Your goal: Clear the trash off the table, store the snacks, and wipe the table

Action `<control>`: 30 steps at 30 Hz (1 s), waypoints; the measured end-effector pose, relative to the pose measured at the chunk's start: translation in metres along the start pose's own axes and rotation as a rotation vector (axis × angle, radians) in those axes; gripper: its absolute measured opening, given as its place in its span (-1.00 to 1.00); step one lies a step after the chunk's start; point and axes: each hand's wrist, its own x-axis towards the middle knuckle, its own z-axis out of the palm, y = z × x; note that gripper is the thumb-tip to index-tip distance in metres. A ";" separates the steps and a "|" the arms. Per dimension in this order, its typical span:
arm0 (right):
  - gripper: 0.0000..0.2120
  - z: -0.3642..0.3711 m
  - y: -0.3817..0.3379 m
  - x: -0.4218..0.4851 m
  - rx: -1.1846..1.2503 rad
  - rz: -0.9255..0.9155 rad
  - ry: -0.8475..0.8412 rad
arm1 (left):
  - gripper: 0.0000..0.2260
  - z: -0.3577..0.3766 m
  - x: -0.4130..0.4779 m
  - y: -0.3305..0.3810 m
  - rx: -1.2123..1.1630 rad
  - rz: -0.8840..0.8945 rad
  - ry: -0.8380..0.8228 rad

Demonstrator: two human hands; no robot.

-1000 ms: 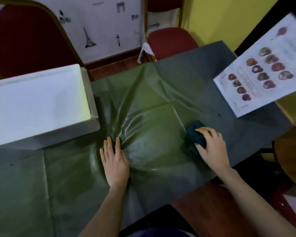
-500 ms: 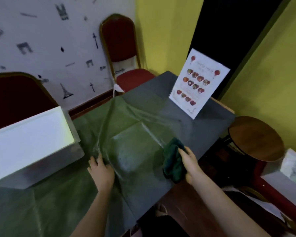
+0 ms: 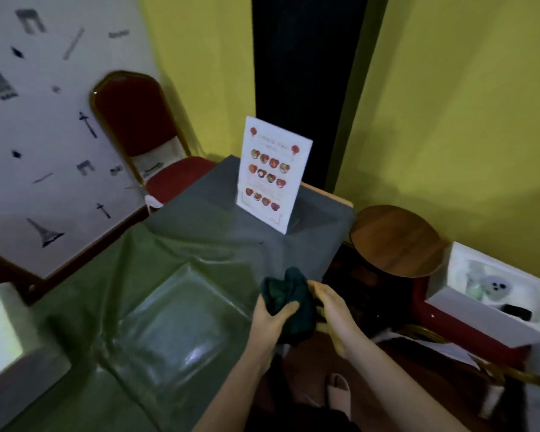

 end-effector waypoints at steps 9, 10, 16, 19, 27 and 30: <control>-0.50 -0.168 -0.013 0.082 0.206 0.338 0.017 | -0.67 0.119 0.081 -0.006 -0.039 -0.324 -0.114; -0.53 -0.181 -0.014 0.090 0.283 0.347 -0.015 | -0.68 0.135 0.090 -0.005 -0.046 -0.355 -0.127; -0.72 -0.252 -0.038 0.137 0.364 0.309 0.167 | -0.72 0.232 0.154 -0.017 0.045 -0.445 -0.155; -0.72 -0.291 -0.060 0.167 0.378 0.255 0.225 | -0.66 0.280 0.194 -0.017 0.052 -0.433 -0.171; -0.39 -0.351 -0.087 0.216 -0.228 0.065 0.259 | -0.83 0.320 0.269 -0.019 0.440 -0.168 -0.045; -0.57 -0.357 -0.072 0.216 -0.726 -0.043 0.413 | -0.83 0.292 0.267 -0.026 0.708 -0.058 -0.105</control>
